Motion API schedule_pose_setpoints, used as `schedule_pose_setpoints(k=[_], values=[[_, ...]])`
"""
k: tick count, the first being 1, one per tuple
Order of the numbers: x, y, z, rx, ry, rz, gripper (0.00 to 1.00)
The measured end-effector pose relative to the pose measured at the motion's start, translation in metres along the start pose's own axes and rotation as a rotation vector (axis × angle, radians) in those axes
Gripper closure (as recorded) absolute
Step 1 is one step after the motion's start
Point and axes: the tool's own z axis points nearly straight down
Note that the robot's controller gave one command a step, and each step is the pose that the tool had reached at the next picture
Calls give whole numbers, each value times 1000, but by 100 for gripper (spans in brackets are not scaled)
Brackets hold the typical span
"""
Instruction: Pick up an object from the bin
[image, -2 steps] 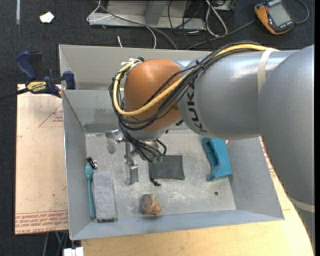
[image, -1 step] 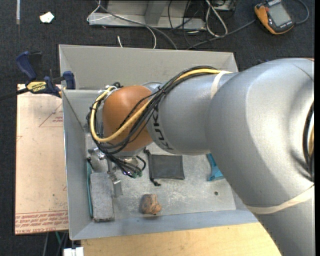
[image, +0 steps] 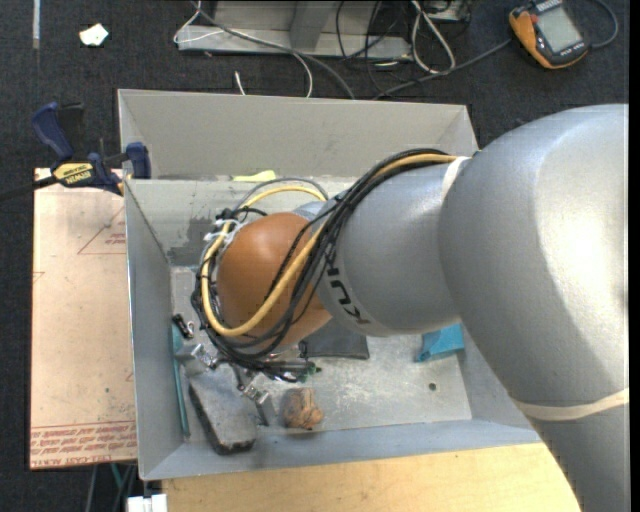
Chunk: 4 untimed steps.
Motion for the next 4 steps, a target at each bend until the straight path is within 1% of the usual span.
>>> schedule_pose_setpoints(k=[1, 2, 3, 4], values=[[-13, 9, -31, -2, -2, -61, 0], [-4, 4, -7, 1, -14, -239, 100], [-4, 4, -7, 1, -14, -239, 100], [-2, 5, -29, -4, -6, -239, 100]])
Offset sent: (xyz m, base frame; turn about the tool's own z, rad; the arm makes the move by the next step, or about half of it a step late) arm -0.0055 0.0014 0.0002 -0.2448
